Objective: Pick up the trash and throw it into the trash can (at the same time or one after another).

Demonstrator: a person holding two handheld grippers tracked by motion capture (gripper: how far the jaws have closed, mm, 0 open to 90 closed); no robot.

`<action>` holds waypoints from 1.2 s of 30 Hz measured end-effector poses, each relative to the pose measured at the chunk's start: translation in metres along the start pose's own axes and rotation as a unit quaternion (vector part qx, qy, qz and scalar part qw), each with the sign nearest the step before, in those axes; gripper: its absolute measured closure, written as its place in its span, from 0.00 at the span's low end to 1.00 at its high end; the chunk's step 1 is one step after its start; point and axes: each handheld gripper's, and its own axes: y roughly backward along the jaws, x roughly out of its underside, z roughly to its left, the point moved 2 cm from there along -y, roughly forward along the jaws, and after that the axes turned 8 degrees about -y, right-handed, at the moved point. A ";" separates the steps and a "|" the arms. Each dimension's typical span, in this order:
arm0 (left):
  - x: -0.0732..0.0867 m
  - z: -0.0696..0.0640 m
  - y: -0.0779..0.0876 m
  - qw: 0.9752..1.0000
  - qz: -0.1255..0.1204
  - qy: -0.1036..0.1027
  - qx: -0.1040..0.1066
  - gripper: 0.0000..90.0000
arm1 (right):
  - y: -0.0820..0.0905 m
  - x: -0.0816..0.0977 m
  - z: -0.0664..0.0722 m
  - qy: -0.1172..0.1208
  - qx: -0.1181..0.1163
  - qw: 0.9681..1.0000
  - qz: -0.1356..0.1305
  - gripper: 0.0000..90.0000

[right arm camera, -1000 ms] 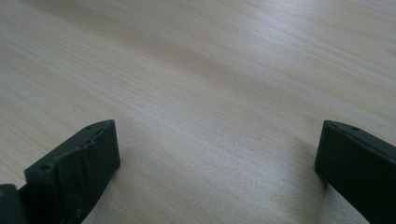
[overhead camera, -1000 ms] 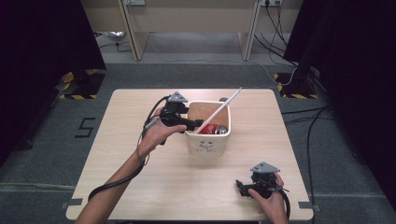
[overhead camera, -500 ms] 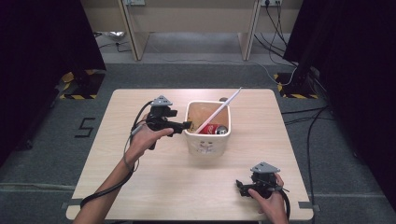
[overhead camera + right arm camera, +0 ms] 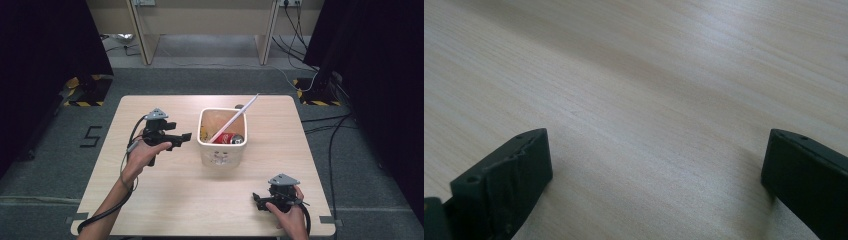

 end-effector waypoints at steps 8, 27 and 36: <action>0.018 0.009 0.000 1.000 0.001 0.008 -0.010 0.20 | 0.000 0.000 0.000 -0.002 0.000 1.000 0.001 0.00; 0.068 0.008 -0.007 0.999 0.016 0.010 -0.035 0.20 | 0.000 0.000 0.000 -0.002 0.000 1.000 0.000 0.00; 0.079 0.000 -0.015 0.999 0.027 -0.013 -0.035 0.20 | 0.000 0.000 0.000 -0.002 0.000 1.000 0.001 0.00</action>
